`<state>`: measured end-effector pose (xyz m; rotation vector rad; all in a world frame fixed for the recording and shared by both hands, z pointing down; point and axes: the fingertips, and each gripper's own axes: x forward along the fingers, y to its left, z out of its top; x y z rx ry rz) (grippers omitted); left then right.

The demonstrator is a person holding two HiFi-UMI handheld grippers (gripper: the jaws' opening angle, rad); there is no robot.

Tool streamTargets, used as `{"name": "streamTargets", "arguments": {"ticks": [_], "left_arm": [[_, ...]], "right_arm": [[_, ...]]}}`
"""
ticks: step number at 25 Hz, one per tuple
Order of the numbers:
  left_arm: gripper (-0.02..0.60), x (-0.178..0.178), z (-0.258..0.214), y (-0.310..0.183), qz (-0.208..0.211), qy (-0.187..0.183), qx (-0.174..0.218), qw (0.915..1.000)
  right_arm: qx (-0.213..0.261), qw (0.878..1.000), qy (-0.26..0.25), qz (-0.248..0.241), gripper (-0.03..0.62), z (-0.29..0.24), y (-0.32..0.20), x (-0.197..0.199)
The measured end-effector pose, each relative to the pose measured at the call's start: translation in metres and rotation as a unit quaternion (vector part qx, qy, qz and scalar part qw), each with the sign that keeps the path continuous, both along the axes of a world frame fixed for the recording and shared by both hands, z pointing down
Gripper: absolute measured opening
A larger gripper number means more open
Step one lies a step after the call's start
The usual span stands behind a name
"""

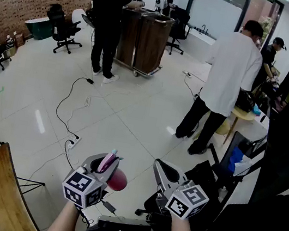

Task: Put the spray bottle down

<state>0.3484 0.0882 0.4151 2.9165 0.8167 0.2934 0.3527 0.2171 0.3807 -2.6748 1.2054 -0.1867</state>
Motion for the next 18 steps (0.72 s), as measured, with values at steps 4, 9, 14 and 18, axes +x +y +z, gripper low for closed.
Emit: {"name": "streamTargets", "arguments": {"ticks": [4, 9, 14, 18], "left_arm": [[0.074, -0.002, 0.000, -0.013, -0.018, 0.001, 0.001, 0.9998], [0.074, -0.012, 0.002, -0.037, -0.067, -0.001, 0.001, 0.9977], [0.074, -0.031, 0.005, -0.065, -0.133, -0.002, 0.004, 0.9910], [0.074, -0.060, 0.010, -0.098, -0.204, -0.008, 0.001, 0.9790]], "right_arm": [[-0.001, 1.000, 0.003, -0.018, 0.000, -0.001, -0.013, 0.002], [-0.002, 0.998, -0.001, -0.068, 0.000, 0.001, -0.037, 0.002], [-0.003, 0.991, -0.001, -0.137, 0.000, 0.008, -0.068, -0.003], [-0.005, 0.978, -0.002, -0.208, 0.000, 0.011, -0.108, -0.014]]}}
